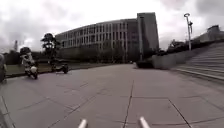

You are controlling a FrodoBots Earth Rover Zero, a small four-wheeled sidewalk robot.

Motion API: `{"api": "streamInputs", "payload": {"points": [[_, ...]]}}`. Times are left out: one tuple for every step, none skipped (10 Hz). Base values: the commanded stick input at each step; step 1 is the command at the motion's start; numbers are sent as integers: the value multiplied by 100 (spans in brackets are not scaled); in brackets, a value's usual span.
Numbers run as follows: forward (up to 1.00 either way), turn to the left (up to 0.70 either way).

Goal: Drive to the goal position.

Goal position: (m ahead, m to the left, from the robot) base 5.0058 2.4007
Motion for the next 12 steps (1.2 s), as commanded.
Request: {"api": "streamInputs", "payload": {"points": [[50,0],[50,0],[50,0],[50,0],[50,0],[50,0],[50,0],[50,0],[50,0],[50,0],[50,0],[50,0]]}}
